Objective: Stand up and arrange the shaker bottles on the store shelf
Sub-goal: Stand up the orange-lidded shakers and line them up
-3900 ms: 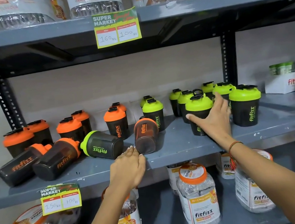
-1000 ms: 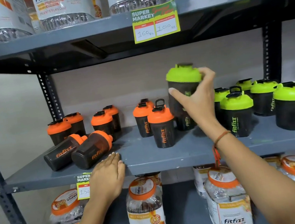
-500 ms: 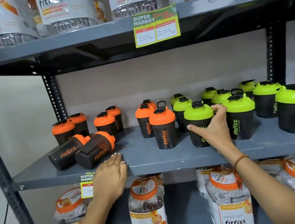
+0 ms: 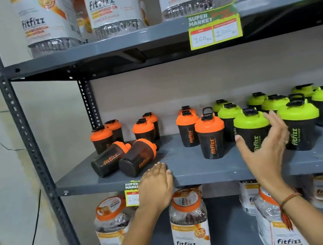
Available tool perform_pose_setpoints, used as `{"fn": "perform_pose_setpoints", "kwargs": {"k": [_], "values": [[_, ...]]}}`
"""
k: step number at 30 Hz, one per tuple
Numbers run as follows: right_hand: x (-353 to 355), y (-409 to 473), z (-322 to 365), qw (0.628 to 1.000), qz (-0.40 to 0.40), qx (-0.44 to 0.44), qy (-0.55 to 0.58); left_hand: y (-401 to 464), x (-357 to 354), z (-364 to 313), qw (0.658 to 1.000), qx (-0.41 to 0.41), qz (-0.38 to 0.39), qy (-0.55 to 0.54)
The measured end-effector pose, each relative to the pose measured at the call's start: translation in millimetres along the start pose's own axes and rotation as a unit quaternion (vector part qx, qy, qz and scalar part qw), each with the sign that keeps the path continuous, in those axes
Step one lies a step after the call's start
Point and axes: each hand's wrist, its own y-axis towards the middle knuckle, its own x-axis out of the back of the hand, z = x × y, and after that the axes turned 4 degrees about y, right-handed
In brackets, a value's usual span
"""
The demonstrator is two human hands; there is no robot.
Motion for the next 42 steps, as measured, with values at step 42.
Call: {"fn": "perform_pose_setpoints", "kwargs": {"k": [42], "values": [[-225.8,-39.8,156.4,0.937,0.222,-0.269,-0.021,45.5,11.8,280.5,0.988,0.011,0.156,0.005]]}}
